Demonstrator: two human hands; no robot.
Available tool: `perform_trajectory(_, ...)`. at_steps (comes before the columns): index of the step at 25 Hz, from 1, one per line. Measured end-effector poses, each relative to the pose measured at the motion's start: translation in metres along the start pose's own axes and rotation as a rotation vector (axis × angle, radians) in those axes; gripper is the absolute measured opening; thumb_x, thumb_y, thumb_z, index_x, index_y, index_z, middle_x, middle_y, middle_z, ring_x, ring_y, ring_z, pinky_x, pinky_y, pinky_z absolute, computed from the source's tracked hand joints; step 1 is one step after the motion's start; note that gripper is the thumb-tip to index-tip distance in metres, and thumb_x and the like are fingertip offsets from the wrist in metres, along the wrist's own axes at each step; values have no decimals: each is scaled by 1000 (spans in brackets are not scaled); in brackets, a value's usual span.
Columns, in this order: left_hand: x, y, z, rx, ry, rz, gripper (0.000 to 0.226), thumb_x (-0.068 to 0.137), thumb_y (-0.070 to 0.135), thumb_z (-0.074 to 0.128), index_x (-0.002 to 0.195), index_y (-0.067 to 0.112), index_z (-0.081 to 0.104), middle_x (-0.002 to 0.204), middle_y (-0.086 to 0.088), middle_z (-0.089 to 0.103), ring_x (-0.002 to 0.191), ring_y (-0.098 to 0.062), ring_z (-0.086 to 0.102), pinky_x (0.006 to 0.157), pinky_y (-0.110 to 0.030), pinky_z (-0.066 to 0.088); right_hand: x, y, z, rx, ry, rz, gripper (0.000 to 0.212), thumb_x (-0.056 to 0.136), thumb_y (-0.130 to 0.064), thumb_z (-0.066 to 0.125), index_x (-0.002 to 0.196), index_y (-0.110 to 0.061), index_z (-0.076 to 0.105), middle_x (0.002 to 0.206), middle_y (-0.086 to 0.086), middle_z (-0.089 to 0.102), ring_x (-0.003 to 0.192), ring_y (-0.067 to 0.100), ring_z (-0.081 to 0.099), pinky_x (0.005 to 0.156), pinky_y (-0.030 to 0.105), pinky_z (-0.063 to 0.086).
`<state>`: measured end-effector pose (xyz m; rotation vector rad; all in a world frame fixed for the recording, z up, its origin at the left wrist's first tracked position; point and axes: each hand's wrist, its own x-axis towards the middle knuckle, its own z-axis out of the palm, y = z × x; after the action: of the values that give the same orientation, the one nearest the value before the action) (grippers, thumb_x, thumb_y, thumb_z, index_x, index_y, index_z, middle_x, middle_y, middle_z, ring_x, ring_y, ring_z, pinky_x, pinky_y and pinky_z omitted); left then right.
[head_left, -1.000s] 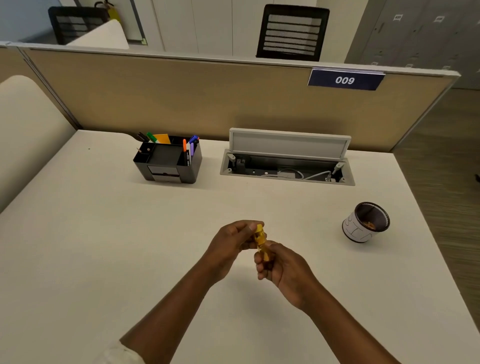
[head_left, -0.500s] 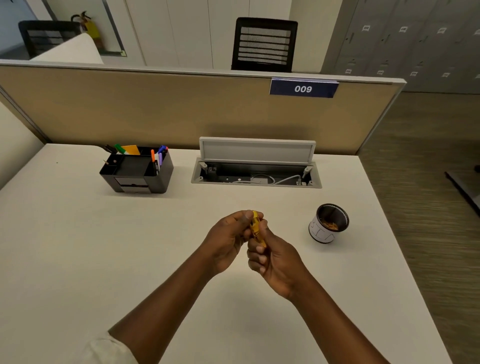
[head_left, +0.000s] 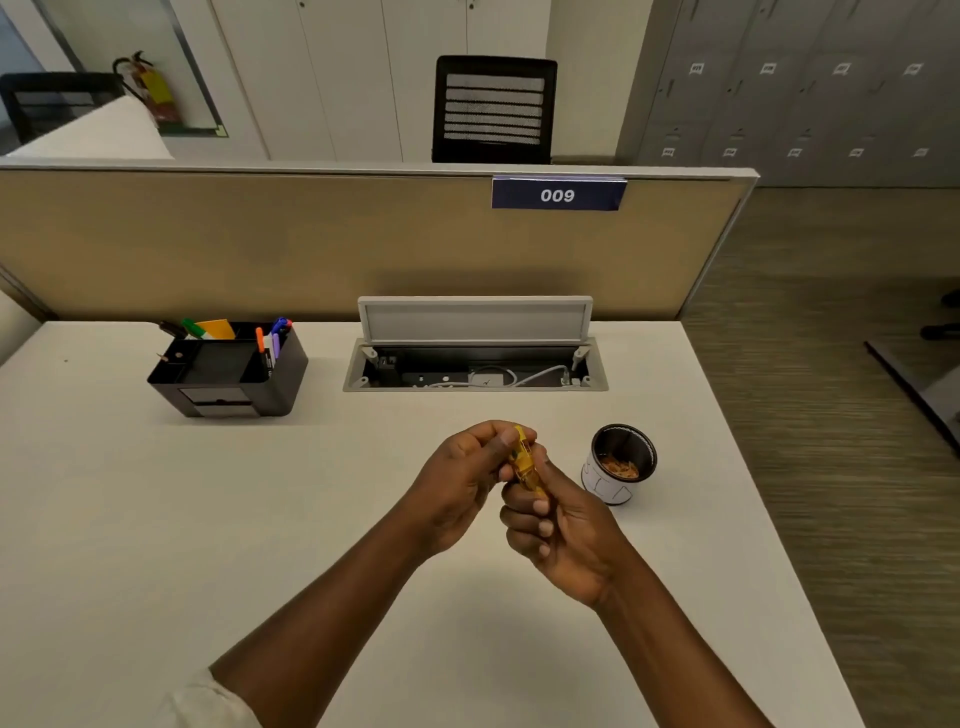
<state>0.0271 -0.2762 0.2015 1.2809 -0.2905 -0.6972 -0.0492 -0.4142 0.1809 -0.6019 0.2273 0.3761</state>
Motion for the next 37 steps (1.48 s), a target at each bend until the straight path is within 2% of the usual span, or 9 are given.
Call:
perform_trajectory(3,11,12,2,367,-24,72,25,100,29,54,119,19,68,103,-12,71,92,-15,65,86,-27,56,-10,-16,-13,-456,150,-134,43,100,-48,51,113,-9,63,68,1,49,55,9,40,48,23,34)
perform_trajectory(7,33,29,13,811,-93,128,21,99,28,57,119,24,65,95,15,68,85,-3,66,71,-15,53,-19,-39,-23,-1018,312,-328,18,100,-41,53,108,-28,62,72,-6,61,60,7,50,53,21,43)
perform_trajectory(11,52,32,30,860,-121,190,13,99,27,58,110,24,64,88,16,66,76,7,62,65,-9,51,-25,-60,-28,-1272,383,-430,25,100,-43,47,110,-25,61,77,-6,61,69,3,55,63,22,48)
perform_trajectory(14,67,30,41,808,-80,198,8,98,29,59,102,24,65,83,9,68,71,3,62,61,-12,51,-28,-72,-32,-1438,447,-545,29,100,-42,44,108,-20,61,81,1,64,75,12,58,62,24,46)
perform_trajectory(20,86,21,55,837,-99,159,9,98,29,58,103,24,64,84,8,68,72,1,63,60,-16,51,-32,-89,-48,-1392,434,-480,28,102,-35,44,112,-15,61,91,11,68,86,26,63,73,39,51)
perform_trajectory(24,97,22,58,839,-128,169,14,98,26,60,109,21,65,89,8,68,78,-5,64,62,-13,51,-34,-96,-62,-1283,439,-422,27,103,-33,45,115,-15,62,98,10,67,88,23,61,73,31,49)
perform_trajectory(30,112,14,67,808,-134,126,13,98,28,60,108,21,65,87,8,69,74,-2,65,61,-15,51,-32,-100,-76,-1216,447,-429,35,97,-46,45,114,-21,61,101,7,70,96,22,65,79,37,55)
perform_trajectory(34,119,8,70,724,-151,74,16,100,29,57,107,17,65,86,4,70,76,-7,66,67,-26,57,-28,-102,-86,-1186,446,-433,28,99,-42,47,113,-22,61,99,6,70,91,18,65,73,30,53)
perform_trajectory(37,121,3,72,611,-143,23,20,100,29,56,107,12,66,85,0,71,75,-11,67,69,-30,57,-27,-102,-89,-1108,432,-432,24,101,-38,48,116,-24,60,104,3,70,98,16,66,79,29,55)
